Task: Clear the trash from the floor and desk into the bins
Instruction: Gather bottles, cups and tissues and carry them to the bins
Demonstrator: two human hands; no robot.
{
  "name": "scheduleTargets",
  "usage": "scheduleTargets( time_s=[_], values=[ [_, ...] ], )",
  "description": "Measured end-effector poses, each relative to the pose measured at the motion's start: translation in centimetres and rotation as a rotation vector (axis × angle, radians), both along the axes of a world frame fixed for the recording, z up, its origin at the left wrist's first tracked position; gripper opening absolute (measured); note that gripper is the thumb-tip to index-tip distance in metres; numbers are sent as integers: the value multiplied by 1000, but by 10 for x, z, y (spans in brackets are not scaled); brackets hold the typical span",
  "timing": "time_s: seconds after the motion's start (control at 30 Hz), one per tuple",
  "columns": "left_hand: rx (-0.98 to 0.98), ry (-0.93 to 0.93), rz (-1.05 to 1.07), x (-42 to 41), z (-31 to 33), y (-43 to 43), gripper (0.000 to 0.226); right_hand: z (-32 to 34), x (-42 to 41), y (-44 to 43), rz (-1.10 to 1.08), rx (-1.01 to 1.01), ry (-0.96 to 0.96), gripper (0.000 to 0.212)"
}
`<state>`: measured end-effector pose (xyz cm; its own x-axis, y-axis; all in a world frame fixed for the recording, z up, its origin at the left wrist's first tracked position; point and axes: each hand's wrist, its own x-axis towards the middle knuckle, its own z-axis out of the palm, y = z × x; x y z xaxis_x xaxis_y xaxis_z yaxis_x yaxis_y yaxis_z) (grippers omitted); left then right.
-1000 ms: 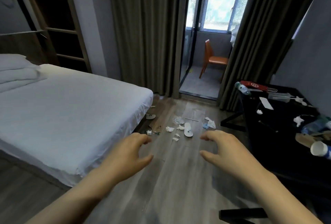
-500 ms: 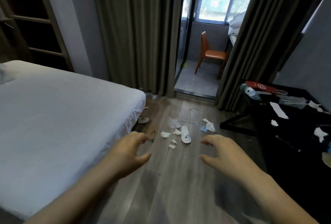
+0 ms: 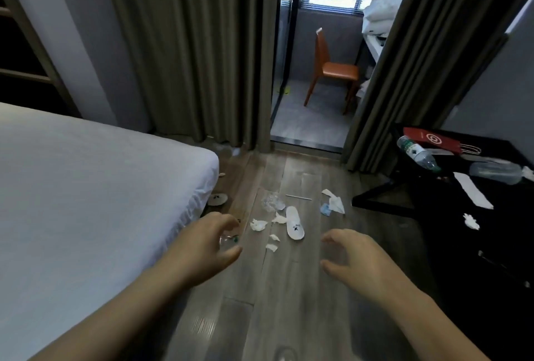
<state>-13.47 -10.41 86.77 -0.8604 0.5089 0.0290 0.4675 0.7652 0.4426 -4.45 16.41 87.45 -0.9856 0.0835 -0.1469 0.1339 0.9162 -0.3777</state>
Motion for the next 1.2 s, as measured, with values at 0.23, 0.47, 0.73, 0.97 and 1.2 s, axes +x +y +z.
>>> scheduleTargets(
  time_s=[0.23, 0.47, 0.73, 0.97, 1.2],
  values=[
    [-28, -27, 16, -107, -13, 72, 34, -19, -120, 69, -13, -13, -23, 41],
    [-74, -55, 55, -197, -18, 127, 39, -33, -220, 120, 19, -30, -67, 40],
    [-86, -136, 59, -284, -42, 147, 38, -66, -306, 138, 17, -57, -170, 44],
    [-93, -167, 1, -387, -74, 141, 35, -100, -389, 123, -36, -45, -223, 42],
    [-112, -274, -54, -489, -129, 130, 37, -147, -471, 100, -114, -69, -292, 34]
  ],
)
